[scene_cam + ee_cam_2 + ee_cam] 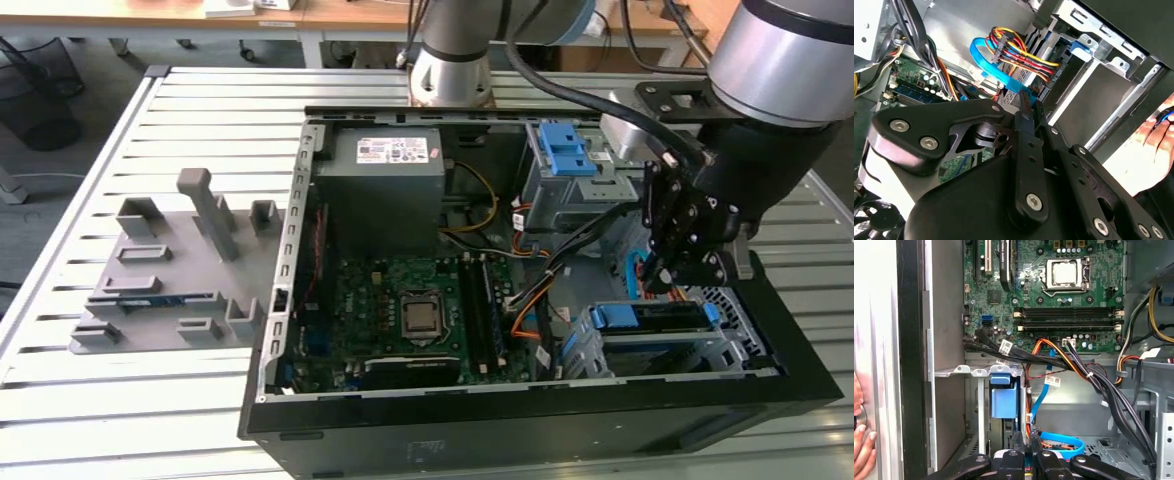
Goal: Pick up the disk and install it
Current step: 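Insert the second disk wire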
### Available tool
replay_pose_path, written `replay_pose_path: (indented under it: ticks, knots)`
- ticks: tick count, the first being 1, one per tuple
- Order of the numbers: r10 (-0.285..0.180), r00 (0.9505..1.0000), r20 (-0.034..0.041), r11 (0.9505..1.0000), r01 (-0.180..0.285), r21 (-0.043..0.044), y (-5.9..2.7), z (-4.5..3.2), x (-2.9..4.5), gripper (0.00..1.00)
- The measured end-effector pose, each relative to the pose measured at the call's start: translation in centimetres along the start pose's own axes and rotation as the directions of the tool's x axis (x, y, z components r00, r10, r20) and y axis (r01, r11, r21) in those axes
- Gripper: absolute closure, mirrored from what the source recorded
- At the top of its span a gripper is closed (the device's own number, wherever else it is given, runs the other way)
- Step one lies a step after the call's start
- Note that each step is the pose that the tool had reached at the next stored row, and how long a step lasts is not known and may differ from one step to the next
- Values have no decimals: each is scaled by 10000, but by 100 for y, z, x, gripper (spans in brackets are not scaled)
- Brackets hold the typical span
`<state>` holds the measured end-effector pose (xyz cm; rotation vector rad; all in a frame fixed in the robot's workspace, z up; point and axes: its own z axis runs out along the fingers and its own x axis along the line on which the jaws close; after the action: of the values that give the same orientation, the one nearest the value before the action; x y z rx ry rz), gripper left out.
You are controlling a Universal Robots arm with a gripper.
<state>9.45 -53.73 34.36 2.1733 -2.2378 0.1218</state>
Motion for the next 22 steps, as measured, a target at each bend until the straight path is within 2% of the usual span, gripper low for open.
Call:
replay_pose_path:
  ticks: [8,17,22]
  knots:
    - [1,10000,5,10000,-1,5,0,12,19,84]
    - [4,10000,76,10000,-4,3,0,59,97,84]
    - [5,9999,118,10000,-5,2,0,72,103,84]
